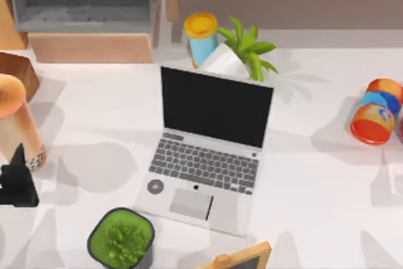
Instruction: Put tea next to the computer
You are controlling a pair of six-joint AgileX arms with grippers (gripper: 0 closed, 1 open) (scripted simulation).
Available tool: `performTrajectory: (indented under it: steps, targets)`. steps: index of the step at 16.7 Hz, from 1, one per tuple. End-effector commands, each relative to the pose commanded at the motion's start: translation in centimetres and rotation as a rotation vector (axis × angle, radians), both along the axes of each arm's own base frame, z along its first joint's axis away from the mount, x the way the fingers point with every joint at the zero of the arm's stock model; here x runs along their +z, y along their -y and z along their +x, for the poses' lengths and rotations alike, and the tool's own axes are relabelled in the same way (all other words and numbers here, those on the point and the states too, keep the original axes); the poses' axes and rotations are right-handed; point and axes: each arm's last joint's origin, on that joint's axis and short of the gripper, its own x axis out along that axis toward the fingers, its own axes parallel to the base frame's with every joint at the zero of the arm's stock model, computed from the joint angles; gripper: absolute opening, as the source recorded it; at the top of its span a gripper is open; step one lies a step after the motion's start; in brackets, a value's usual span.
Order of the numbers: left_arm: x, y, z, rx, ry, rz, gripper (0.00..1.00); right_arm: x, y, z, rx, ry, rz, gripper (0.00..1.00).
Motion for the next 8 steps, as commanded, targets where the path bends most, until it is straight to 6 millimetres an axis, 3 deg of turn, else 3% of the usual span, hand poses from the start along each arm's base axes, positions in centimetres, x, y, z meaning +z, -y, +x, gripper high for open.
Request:
performTrajectory:
  steps: [8]
  targets:
    - [0.02,0.07,0.52,-0.003,0.001,0.0,1.0,0.0,0.0,0.0,0.0,0.0,0.0,1.0]
